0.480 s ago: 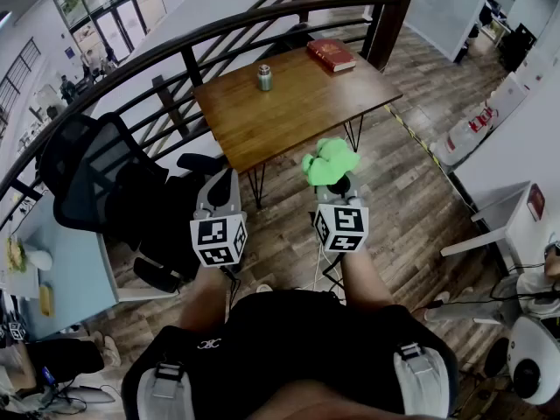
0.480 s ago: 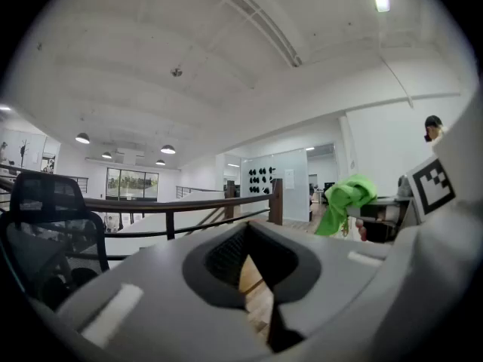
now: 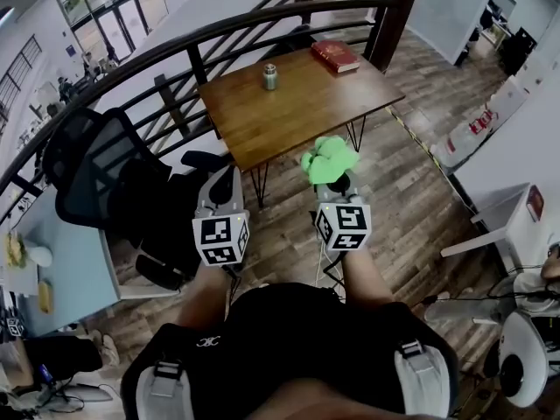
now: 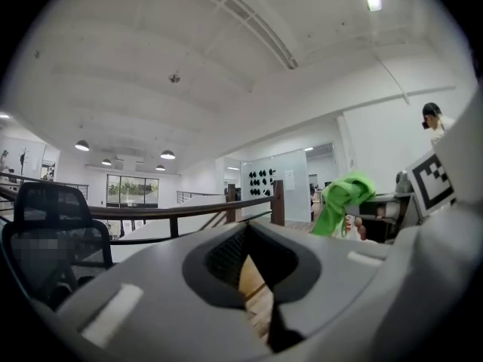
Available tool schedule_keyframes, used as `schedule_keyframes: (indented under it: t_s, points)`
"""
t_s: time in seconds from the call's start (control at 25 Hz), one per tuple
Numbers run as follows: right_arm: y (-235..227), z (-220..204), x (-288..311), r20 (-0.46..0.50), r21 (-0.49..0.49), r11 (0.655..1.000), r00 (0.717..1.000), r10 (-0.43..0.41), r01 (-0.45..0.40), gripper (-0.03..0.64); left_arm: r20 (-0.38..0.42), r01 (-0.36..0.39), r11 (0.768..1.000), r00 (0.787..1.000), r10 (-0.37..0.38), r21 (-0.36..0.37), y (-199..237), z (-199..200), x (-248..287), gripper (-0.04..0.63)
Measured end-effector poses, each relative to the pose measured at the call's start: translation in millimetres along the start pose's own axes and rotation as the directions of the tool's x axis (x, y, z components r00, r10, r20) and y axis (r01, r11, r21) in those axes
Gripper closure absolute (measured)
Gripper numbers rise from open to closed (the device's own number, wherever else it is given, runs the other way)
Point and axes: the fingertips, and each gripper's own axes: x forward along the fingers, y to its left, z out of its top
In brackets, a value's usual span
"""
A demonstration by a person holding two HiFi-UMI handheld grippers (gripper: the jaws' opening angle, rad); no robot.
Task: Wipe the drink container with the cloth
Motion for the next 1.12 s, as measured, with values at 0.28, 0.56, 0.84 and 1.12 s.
schedule_keyframes:
  t_s: [0.28,0.56,0.84,1.12]
  points:
    - [26.6,-1.1,13.8,-0.002,-0.008,1.0,1.0,-0.012,0.012,0.566,0.011,0.026,1.0,1.0,-0.026,-0.018,29.9,-2.9,2.2,0.541]
    - [59.2,-13.1,26.2,-0.002,-0.01,1.0,1.0,-0.007,0.007,0.566,0.01,0.076,0.997,0.997,-0.075,-0.028,52.2,-15.4,7.8,0.541]
    - [59.8,-19.7,65.3,-0.012,-0.006,1.0,1.0,0.021,-0.021,0.566,0.01,0.078,0.996,0.997,-0.078,-0.029,70.2,-19.8,39.5,0.541]
    - [19.8,-36.8,131.7,-0.026,-0.002,0.999,0.998,0.048,-0.048,0.566,-0.015,0.048,0.998,0.999,-0.049,-0.037,80.2,-29.1,117.0,0.541]
